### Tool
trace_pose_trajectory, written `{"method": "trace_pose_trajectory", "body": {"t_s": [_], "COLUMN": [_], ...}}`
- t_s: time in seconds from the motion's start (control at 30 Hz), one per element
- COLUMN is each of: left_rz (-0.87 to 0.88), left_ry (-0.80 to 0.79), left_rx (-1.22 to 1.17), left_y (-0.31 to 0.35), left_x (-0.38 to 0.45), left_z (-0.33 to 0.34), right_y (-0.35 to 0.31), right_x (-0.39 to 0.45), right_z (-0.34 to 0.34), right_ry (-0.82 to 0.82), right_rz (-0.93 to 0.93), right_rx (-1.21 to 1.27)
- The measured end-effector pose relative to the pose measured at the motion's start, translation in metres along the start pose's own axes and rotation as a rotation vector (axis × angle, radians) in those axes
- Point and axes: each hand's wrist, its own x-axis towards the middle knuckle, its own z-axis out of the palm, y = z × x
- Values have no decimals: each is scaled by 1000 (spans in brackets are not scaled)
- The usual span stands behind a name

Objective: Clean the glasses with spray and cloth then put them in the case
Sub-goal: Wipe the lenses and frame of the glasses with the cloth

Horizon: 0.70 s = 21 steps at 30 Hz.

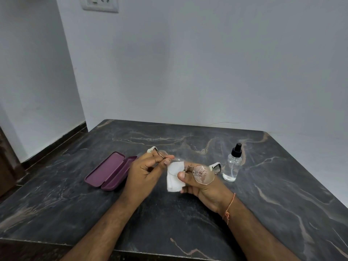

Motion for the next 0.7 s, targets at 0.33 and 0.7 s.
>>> {"method": "trace_pose_trajectory", "body": {"t_s": [0.33,0.7], "left_rz": [1,17], "left_ry": [42,36], "left_rx": [34,52], "left_y": [-3,-3], "left_x": [1,0], "left_z": [0,0], "right_y": [0,0], "right_x": [6,7], "right_z": [-1,-3], "right_ry": [152,221], "right_rz": [-58,-86], "right_rx": [81,72]}}
